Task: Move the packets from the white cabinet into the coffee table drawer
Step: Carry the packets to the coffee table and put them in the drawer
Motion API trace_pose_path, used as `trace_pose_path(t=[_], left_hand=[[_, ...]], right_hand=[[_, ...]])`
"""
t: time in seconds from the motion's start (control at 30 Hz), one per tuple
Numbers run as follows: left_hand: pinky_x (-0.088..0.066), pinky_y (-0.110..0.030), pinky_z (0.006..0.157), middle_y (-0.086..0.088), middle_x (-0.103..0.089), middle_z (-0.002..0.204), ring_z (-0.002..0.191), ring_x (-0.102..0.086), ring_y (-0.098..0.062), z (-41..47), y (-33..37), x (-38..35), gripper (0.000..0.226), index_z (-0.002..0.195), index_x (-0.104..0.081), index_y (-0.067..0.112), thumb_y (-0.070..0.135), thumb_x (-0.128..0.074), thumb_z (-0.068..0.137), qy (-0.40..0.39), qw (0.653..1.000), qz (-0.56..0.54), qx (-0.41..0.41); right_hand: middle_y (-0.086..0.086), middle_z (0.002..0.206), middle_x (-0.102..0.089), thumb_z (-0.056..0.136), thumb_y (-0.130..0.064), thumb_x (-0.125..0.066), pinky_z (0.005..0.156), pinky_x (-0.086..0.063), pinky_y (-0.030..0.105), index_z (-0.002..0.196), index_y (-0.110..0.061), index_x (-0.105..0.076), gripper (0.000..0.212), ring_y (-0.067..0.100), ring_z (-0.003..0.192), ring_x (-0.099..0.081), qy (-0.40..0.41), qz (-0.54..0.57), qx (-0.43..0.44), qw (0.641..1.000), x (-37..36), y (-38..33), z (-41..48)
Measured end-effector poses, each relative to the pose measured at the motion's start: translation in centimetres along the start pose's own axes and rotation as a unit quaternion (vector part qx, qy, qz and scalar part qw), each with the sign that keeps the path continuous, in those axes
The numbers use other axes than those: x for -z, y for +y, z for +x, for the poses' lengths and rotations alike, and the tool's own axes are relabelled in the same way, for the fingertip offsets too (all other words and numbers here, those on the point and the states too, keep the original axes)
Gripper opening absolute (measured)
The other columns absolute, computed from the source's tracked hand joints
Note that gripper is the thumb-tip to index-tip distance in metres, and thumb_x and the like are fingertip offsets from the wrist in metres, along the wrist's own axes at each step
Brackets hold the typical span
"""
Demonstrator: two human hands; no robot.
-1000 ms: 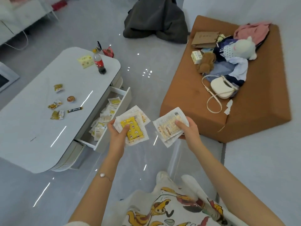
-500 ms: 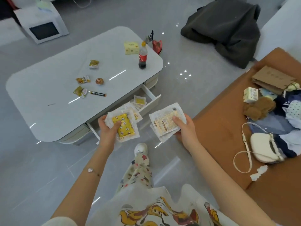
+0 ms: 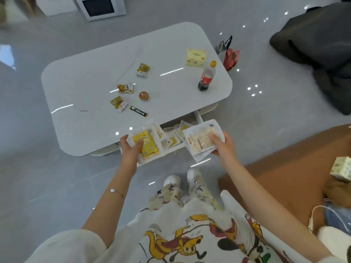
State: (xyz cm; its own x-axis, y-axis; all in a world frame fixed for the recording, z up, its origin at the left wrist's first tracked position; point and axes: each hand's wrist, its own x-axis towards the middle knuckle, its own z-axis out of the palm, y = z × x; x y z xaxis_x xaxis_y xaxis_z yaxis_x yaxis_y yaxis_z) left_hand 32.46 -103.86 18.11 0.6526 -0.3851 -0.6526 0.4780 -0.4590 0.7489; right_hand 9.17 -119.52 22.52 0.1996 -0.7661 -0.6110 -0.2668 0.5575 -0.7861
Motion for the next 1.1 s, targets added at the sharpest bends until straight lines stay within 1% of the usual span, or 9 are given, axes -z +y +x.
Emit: trace_pose_path(t=[0.13,0.27,0.37,0.5,0.63,0.77,0.87,0.97,1.1], left_hand=[[-0.053,-0.030,0.071,-0.006,-0.055,0.120,0.090,-0.061,-0.015,2.6,-1.6,-0.3,0.051,0.137,-0.030,0.017,0.011,-0.057,0.094,0.042,0.999,-0.007,0.023],[-0.053,-0.041,0.082,-0.014,-0.053,0.130,0.096,-0.060,-0.023,7.0,-5.4,-1.5,0.053,0.138,-0.030,0.015,0.009,-0.057,0.094,0.100,0.990,-0.034,0.092],[-0.051,-0.042,0.082,-0.017,-0.050,0.132,0.103,-0.056,-0.028,10.6,-9.2,-2.8,0.052,0.140,-0.027,0.012,0.009,-0.055,0.095,0.154,0.974,-0.068,0.151],[-0.051,-0.043,0.085,-0.012,-0.051,0.127,0.104,-0.056,-0.027,16.8,-14.2,-4.0,0.051,0.140,-0.027,0.016,0.010,-0.053,0.096,0.180,0.958,-0.110,0.195],[-0.052,-0.049,0.085,-0.008,-0.051,0.120,0.103,-0.056,-0.027,24.1,-20.3,-4.4,0.047,0.137,-0.029,0.021,0.012,-0.053,0.097,0.190,0.948,-0.131,0.221],[-0.050,-0.048,0.084,-0.006,-0.049,0.121,0.103,-0.054,-0.026,30.4,-26.0,-4.7,0.046,0.135,-0.028,0.022,0.013,-0.052,0.097,0.200,0.942,-0.144,0.230],[-0.052,-0.047,0.081,-0.004,-0.051,0.121,0.106,-0.057,-0.025,34.2,-29.6,-5.0,0.044,0.133,-0.029,0.023,0.014,-0.052,0.097,0.187,0.950,-0.127,0.214],[-0.054,-0.044,0.080,-0.004,-0.052,0.124,0.108,-0.058,-0.024,36.6,-31.9,-5.3,0.042,0.130,-0.030,0.024,0.017,-0.054,0.097,0.185,0.955,-0.111,0.203],[-0.050,-0.052,0.094,-0.003,-0.051,0.130,0.116,-0.055,-0.026,36.2,-32.4,-5.7,0.048,0.133,-0.030,0.030,0.013,-0.055,0.095,0.197,0.954,-0.095,0.206]], right_hand=[[0.005,0.105,-0.067,0.093,-0.020,-0.060,0.054,-0.054,0.019,0.118,-0.014,-0.057,0.026,0.013,0.086,-0.067,-0.034,-0.059,-0.029,0.997,-1.2,0.5,5.6],[0.007,0.105,-0.066,0.093,-0.017,-0.060,0.055,-0.056,0.022,0.117,-0.013,-0.056,0.024,0.015,0.086,-0.066,-0.059,-0.059,-0.084,0.993,-3.3,3.0,11.9],[0.009,0.109,-0.066,0.093,-0.019,-0.060,0.068,-0.058,0.034,0.113,-0.017,-0.056,0.021,0.022,0.092,-0.067,-0.058,-0.069,-0.111,0.990,-5.6,6.5,16.4],[0.005,0.105,-0.067,0.092,-0.020,-0.061,0.066,-0.056,0.031,0.112,-0.020,-0.057,0.020,0.019,0.091,-0.067,-0.087,-0.094,-0.121,0.984,-9.6,11.4,22.8],[0.001,0.104,-0.065,0.092,-0.020,-0.062,0.081,-0.057,0.039,0.106,-0.025,-0.057,0.016,0.019,0.095,-0.065,-0.115,-0.117,-0.132,0.977,-13.5,18.1,29.8],[-0.003,0.098,-0.065,0.092,-0.019,-0.061,0.083,-0.056,0.036,0.112,-0.018,-0.058,0.020,0.020,0.097,-0.064,-0.132,-0.173,-0.103,0.971,-16.3,25.0,36.4],[0.002,0.113,-0.066,0.089,-0.029,-0.063,0.094,-0.052,0.044,0.118,-0.017,-0.059,0.031,0.022,0.106,-0.063,-0.134,-0.202,-0.100,0.965,-17.4,29.0,40.5],[0.004,0.123,-0.063,0.084,-0.040,-0.066,0.099,-0.048,0.045,0.124,-0.017,-0.056,0.047,0.022,0.113,-0.060,-0.131,-0.213,-0.104,0.963,-17.5,31.9,42.7],[0.006,0.117,-0.064,0.091,-0.023,-0.060,0.095,-0.051,0.044,0.117,-0.016,-0.058,0.027,0.023,0.107,-0.061,-0.123,-0.251,-0.117,0.953,-17.0,32.4,42.0]])
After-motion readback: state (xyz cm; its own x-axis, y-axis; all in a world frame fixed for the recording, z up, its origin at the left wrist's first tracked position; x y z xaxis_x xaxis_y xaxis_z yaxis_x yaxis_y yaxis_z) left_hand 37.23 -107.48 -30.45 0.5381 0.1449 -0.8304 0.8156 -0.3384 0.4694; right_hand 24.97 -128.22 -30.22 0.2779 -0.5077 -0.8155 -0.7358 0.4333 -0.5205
